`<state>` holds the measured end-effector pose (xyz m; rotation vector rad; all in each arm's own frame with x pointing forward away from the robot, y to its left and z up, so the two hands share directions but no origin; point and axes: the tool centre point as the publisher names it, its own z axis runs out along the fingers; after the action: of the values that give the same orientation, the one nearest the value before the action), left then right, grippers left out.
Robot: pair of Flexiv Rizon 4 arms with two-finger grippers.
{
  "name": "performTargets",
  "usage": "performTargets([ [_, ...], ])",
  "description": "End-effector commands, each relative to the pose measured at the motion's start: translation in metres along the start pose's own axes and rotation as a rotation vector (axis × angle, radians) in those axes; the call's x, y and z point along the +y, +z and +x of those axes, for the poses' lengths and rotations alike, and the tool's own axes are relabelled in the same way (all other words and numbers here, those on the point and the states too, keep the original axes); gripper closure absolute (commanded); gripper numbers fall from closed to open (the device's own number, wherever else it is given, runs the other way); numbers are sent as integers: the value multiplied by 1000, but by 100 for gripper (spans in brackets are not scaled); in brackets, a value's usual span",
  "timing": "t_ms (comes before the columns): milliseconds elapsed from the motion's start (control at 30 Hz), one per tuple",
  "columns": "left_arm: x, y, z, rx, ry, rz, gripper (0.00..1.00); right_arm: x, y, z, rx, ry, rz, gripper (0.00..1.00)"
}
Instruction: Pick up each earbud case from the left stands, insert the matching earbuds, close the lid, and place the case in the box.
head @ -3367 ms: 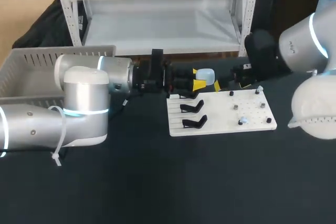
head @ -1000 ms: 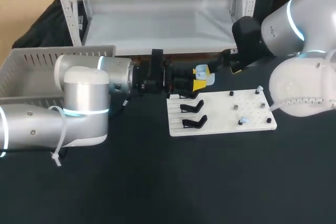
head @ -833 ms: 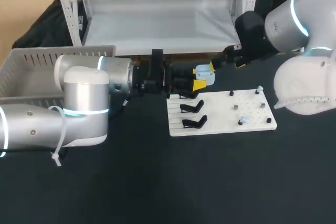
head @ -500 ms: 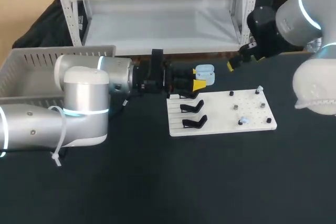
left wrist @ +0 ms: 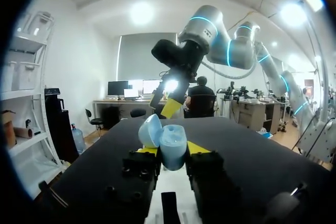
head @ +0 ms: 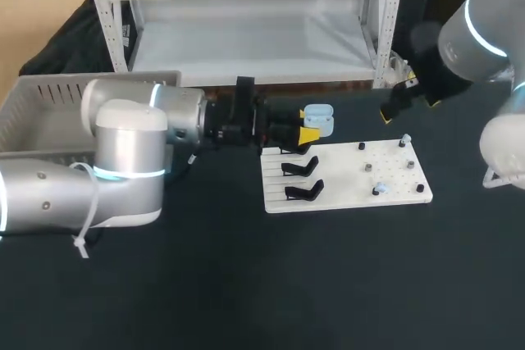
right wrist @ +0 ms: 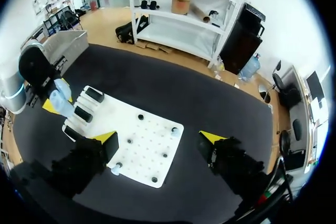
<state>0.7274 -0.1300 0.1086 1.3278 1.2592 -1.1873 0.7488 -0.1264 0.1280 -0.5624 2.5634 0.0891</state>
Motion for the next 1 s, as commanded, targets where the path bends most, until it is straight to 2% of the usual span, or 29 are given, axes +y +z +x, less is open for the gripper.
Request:
performTargets([
  [33, -5, -2, -1, 2, 5, -11, 100, 0, 7, 0, 20, -5, 74, 0],
  [200, -8, -4, 1, 7, 7, -53, 100, -6, 19, 6, 72, -29, 113, 0],
  [267, -8, -4, 1, 7, 7, -53, 100, -8, 25, 9, 98, -36, 126, 6],
  [400, -8, -4, 1, 7, 7, -53, 100, -14, 34, 17, 147, -38, 143, 11],
  [467, -8, -4, 1, 7, 7, -53, 100, -18, 38, 21, 169, -37, 147, 17],
  [533, -8, -4, 1, 7, 7, -53, 100, -21, 41, 24, 186, -38, 149, 30],
  [733, -8, -4, 1, 7, 7, -53, 100, -25, 49, 28, 211, -48, 148, 40],
  [800, -8, -4, 1, 7, 7, -53, 100, -27, 52, 28, 217, -51, 141, 47],
  [867, -8, -4, 1, 7, 7, -53, 100, -28, 56, 28, 222, -53, 135, 48],
  [1000, -8, -4, 1, 7, 7, -53, 100, -28, 63, 30, 231, -66, 125, 42],
])
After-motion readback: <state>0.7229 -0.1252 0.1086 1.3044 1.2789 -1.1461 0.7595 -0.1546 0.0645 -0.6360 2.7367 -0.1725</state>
